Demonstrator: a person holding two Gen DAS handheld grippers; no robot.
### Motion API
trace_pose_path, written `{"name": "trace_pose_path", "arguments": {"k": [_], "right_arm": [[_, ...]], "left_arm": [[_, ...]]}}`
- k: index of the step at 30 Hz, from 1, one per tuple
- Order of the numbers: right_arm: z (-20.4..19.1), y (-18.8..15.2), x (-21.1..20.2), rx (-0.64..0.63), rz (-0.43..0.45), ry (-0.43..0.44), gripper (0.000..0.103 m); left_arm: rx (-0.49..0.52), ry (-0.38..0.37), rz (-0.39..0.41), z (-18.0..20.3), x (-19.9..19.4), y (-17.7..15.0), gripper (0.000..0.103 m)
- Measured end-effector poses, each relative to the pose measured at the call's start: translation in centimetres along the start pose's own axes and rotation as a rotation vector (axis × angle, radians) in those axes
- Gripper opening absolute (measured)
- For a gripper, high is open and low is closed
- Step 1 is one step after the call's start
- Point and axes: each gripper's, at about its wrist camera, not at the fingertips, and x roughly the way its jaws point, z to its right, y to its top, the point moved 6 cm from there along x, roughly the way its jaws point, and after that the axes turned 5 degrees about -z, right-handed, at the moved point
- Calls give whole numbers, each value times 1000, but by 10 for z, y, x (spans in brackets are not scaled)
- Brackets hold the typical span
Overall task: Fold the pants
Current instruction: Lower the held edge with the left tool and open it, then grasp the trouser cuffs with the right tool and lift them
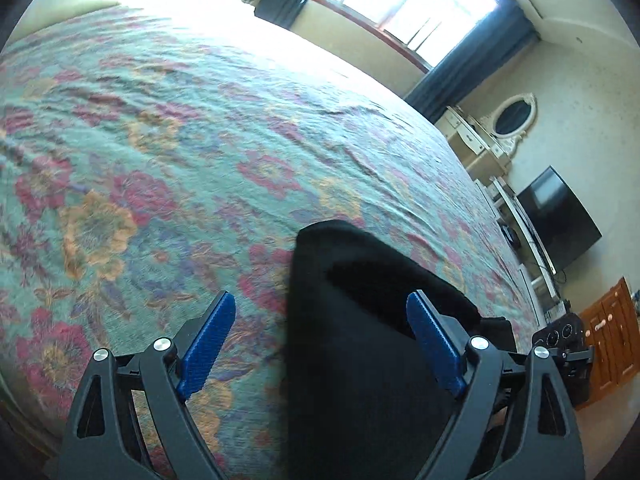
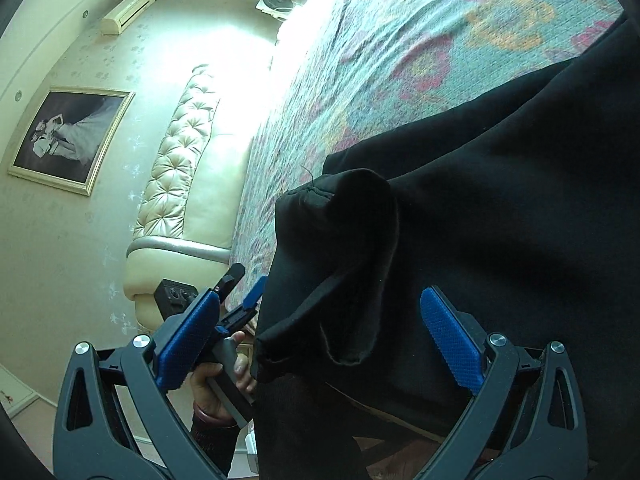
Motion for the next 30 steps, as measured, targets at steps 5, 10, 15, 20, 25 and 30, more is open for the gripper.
{"name": "trace_pose_path", "arguments": {"k": [5,10,15,20,25,30], "right_arm": [[4,1,21,35,-52,-21,101],[6,-2,31,48,-84,-86,101],[-7,0,43,12,-159,-153,99],[-3,-1,48,-79,-135,-330,25],[-14,0,33,-123,-124,-260,10],[-54,11,-12,-217,-36,-187,8]], "left_arm": [[-117,-67,-81,-27,20,-21,86],[-88,-74,-74,-20,25,-26,86],[-95,-84,-70,-22,26,-27,86],[-102,-87,-71,-24,25,-28,86],[-101,-83,-79,-22,23,-31,86],[-109,-109,-67,-11,19,-22,86]]}}
